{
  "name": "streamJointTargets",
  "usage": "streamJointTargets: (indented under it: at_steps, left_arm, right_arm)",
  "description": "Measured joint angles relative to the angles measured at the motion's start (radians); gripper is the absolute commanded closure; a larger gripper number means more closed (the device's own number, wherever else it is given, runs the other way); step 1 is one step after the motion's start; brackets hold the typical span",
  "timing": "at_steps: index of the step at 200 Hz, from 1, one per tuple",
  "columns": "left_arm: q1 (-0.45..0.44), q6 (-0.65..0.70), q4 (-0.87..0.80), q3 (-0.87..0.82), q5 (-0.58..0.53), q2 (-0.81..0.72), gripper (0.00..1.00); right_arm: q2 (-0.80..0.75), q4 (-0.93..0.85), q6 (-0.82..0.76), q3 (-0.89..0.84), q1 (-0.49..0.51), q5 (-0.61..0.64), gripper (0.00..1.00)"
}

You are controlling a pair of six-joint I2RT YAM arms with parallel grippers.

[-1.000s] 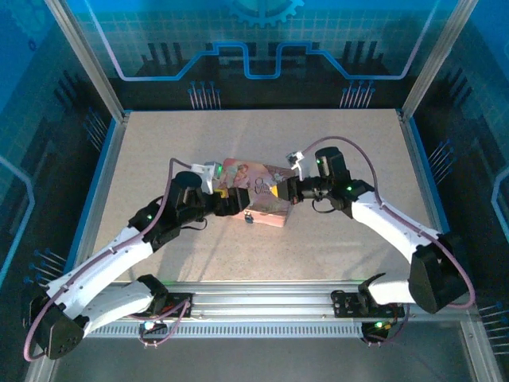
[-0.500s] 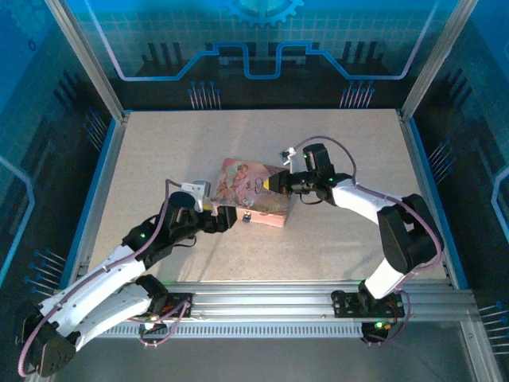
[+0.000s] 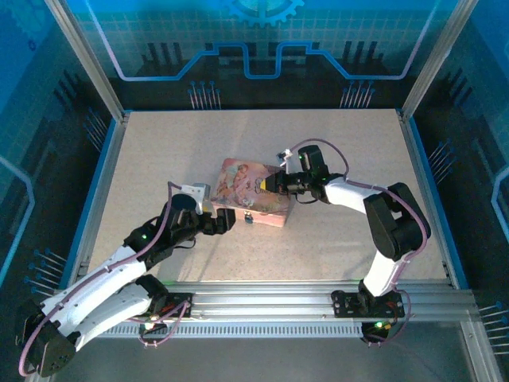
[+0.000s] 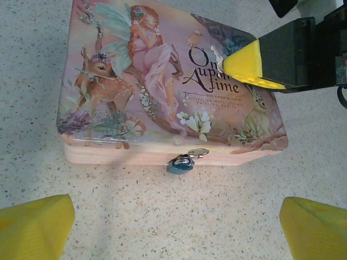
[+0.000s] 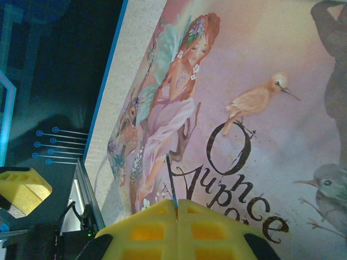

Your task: Unlock a padlock with a key

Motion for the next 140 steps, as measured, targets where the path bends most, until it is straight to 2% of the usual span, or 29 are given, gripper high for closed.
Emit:
streamJointTargets:
  at_steps: [62,100,140]
  left_arm:
    - [0.002,0.032,0.002,-0.005,0.012,0.006,0.01]
    - [0.015,0.047,0.016,-0.005,0.058,0.073,0.02]
    - [0.029,0.036,0.1,-0.028,0.121,0.159,0.1]
  right_arm:
    - [0.013,0.048,0.003,-0.034,-0.005,-0.012,1.0]
    - [0.013,0.077,0.003,-0.052,-0.006,-0.015,1.0]
    - [0.0,0.119,0.0,-0.086,-0.006,-0.014,1.0]
